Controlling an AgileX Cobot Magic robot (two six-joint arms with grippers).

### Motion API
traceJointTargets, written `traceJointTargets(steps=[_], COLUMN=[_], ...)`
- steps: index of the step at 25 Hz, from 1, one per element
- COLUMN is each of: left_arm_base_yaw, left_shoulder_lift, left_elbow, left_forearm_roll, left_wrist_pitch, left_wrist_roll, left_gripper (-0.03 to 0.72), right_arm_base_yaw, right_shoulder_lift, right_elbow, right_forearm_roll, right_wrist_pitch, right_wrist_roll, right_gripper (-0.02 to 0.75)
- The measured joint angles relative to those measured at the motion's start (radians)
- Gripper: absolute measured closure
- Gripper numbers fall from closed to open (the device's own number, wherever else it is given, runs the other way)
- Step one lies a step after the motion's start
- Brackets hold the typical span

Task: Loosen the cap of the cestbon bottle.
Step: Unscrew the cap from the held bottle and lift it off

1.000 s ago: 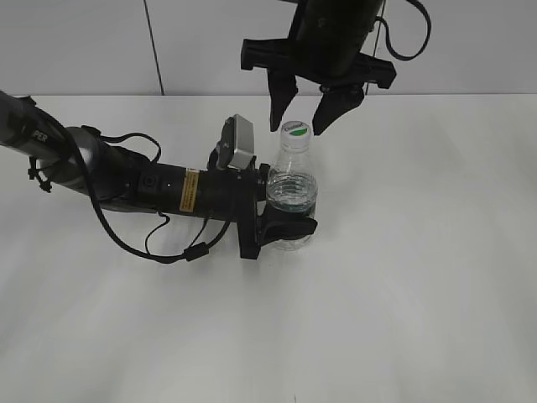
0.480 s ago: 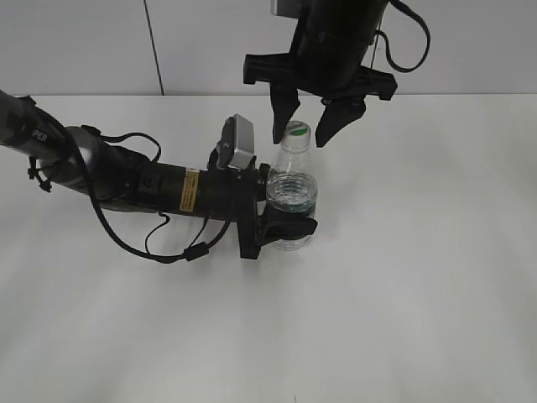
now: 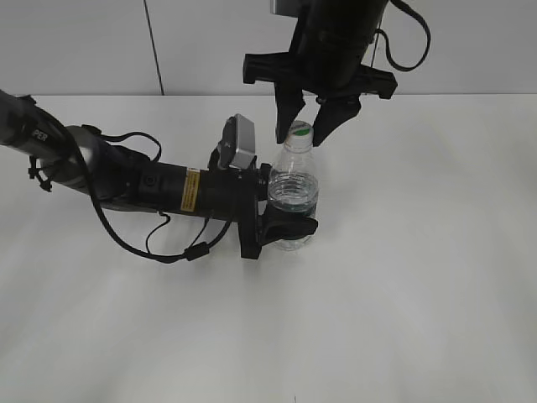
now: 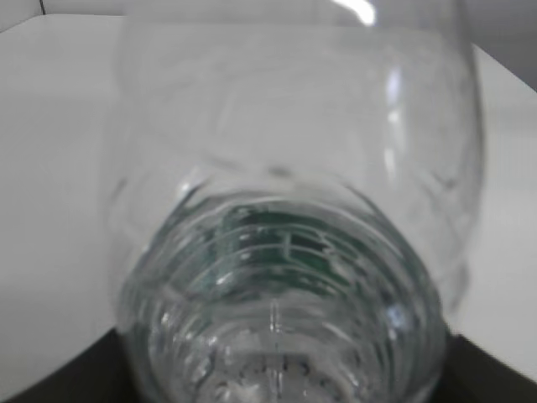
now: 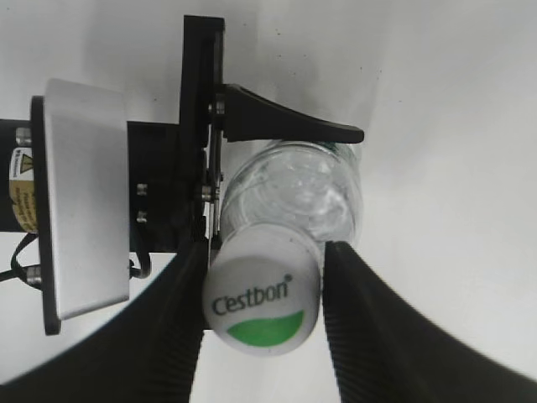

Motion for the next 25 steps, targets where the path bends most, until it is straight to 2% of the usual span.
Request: traceJointTargets(steps=[4,25], left_arm_base_yaw=[-0.002,-0.003], left_shoulder_lift=[-0.002,-0.003], left_elbow=[0.000,-0.001], left_forearm_roll=[0.000,0.009], left_wrist_pitch=[0.004,0.004], left_wrist_roll=[0.000,0.000], left_gripper=[0.276,0.276], right_arm_base_yaw=[0.000,0.002], right_shoulder_lift=[-0.002,-0.004], right_elbow=[0.000,0.000], right_forearm_roll=[-0.002,-0.019], right_wrist_pitch=[0.003,-0.003], right_wrist_roll=[-0.063,-0.863], right_gripper=[0.428,0.436])
